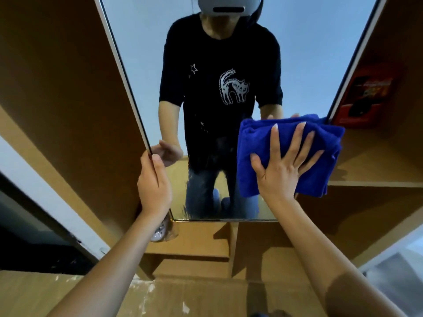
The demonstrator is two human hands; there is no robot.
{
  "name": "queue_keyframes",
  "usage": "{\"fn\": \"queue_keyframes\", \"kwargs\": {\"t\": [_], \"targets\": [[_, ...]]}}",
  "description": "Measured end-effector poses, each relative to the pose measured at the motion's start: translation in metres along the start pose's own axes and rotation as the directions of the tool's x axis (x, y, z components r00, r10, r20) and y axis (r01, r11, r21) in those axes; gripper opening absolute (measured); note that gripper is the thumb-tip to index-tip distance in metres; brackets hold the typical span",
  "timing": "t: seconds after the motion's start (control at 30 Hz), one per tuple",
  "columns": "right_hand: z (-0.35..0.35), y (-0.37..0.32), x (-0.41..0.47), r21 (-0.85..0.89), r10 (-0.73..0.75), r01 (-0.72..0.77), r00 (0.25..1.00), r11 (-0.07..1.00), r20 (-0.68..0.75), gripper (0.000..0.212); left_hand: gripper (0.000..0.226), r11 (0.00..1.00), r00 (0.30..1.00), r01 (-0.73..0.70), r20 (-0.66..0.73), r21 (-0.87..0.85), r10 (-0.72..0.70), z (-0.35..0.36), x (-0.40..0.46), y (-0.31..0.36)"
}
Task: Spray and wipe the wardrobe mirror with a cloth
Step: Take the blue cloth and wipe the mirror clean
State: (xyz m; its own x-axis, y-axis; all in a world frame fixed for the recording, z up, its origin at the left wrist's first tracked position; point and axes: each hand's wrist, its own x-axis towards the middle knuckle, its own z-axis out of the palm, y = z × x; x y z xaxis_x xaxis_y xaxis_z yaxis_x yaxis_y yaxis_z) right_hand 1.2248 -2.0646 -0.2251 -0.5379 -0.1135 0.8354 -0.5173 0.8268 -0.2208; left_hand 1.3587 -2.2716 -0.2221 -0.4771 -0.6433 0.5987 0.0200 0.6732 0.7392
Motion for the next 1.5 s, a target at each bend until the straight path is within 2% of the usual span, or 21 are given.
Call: {"fn": "queue_keyframes", "kwargs": {"t": [0.23, 0.37, 0.53, 0.63, 0.8, 0.9, 1.03, 1.17, 1.23, 1.3, 1.5], "targets": [[-0.016, -0.024, 0.045, -0.007, 0.101, -0.104, 0.978, 0.995, -0.183, 0.068, 0.039, 0.988, 0.986, -0.088, -0.152, -0.128, 0.068, 0.014, -0.003, -0.013], [0.005, -0.023, 0.019, -0.031, 0.084, -0.093, 0.972, 0.995, -0.221, 0.066, 0.032, 0.979, 0.977, -0.123, -0.194, -0.16, 0.091, 0.023, -0.008, -0.021], [0.044, -0.018, -0.037, -0.04, 0.021, -0.03, 0.977, 0.999, -0.214, 0.066, 0.039, 0.976, 0.962, -0.195, -0.212, -0.093, 0.172, 0.034, -0.014, -0.045], [0.05, -0.018, -0.044, -0.037, 0.027, -0.037, 0.968, 0.999, -0.251, 0.066, 0.031, 0.962, 0.941, -0.262, -0.242, -0.081, 0.236, 0.037, -0.014, -0.052], [0.05, -0.03, -0.041, 0.01, 0.086, -0.087, 0.96, 0.996, -0.268, 0.066, 0.032, 0.949, 0.916, -0.313, -0.275, -0.031, 0.293, 0.035, -0.014, -0.057], [0.049, -0.06, -0.03, 0.034, 0.105, -0.099, 0.95, 0.994, -0.294, 0.067, 0.045, 0.957, 0.925, -0.287, -0.27, -0.033, 0.268, 0.033, -0.014, -0.054], [0.054, -0.119, -0.028, 0.027, -0.075, 0.085, 0.959, 0.996, -0.272, 0.069, 0.061, 0.952, 0.939, -0.278, -0.243, -0.125, 0.243, 0.027, -0.013, -0.053], [0.078, -0.156, -0.062, -0.064, -0.268, 0.261, 0.949, 0.963, -0.167, 0.069, 0.061, 0.887, 0.977, -0.182, -0.178, -0.424, 0.115, 0.02, -0.01, -0.052], [0.088, -0.154, -0.08, -0.078, -0.291, 0.283, 0.947, 0.956, -0.137, 0.069, 0.062, 0.821, 0.99, -0.082, -0.14, -0.564, 0.004, 0.016, -0.008, -0.051], [0.095, -0.142, -0.092, -0.074, -0.324, 0.317, 0.937, 0.945, -0.126, 0.071, 0.061, 0.783, 0.989, -0.008, -0.118, -0.623, -0.084, 0.014, -0.007, -0.049], [0.095, -0.105, -0.102, -0.072, -0.34, 0.333, 0.929, 0.94, -0.144, 0.074, 0.069, 0.806, 0.997, 0.007, -0.058, -0.592, -0.052, 0.01, -0.011, -0.044]]}}
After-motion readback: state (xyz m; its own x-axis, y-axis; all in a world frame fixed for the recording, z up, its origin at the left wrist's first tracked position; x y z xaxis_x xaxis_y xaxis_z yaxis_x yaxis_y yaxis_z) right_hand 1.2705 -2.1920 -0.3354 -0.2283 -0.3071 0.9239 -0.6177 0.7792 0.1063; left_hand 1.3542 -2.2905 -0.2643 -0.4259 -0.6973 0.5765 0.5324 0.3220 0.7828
